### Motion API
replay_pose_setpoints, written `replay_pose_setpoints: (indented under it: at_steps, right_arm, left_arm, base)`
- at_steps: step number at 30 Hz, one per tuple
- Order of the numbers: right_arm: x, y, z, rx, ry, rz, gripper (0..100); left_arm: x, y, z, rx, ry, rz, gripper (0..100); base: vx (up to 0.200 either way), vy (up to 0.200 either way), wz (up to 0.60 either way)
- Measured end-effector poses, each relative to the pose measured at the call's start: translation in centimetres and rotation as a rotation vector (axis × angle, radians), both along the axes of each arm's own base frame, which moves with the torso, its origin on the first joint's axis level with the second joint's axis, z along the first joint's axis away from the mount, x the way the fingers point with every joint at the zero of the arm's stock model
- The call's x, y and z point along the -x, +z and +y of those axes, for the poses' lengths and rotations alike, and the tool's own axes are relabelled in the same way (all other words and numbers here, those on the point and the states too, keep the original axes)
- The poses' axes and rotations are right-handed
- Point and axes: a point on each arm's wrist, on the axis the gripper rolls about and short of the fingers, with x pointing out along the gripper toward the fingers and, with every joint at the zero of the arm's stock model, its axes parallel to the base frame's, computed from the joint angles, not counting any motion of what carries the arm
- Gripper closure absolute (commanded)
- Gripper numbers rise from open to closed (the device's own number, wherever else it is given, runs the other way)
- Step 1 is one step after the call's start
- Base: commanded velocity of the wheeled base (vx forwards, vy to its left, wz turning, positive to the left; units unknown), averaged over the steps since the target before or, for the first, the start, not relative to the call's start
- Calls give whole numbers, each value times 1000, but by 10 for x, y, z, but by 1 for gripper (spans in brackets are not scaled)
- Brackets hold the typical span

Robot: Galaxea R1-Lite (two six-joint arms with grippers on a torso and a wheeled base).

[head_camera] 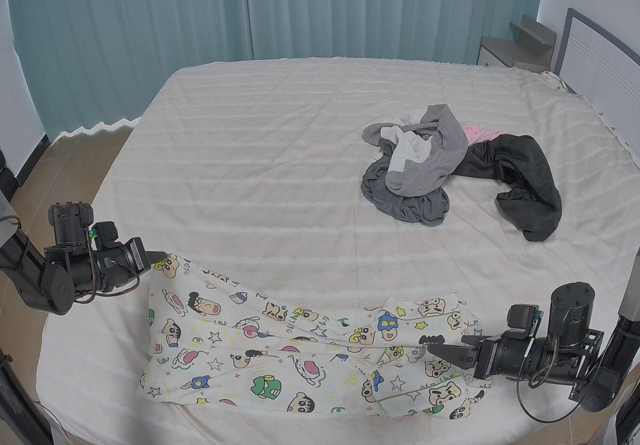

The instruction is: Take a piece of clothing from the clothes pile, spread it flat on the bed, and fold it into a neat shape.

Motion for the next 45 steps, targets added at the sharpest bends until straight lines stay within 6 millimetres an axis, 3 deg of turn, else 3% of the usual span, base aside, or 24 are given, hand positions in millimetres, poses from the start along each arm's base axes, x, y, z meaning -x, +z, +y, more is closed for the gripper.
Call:
replay_pose_setpoints:
  at_steps: [13, 21, 31, 45]
  right_arm:
    - [4, 5, 23, -53, 145, -73, 0]
    - [-23, -2, 65, -60, 225, -82, 0]
    - [-64, -9, 118, 13, 305, 44, 0]
    - [-87, -19, 175, 33, 406, 96, 0]
  left_arm:
    - [7, 0, 1, -7, 7, -44, 100]
    - [15, 0, 0, -9, 9, -75, 100]
    - [23, -1, -1, -9, 9, -77, 100]
    - [31, 10, -3, 21, 22, -100, 100]
  base:
    - [0, 0, 0]
    - [0, 0, 0]
    - [0, 0, 0]
    - [0, 0, 0]
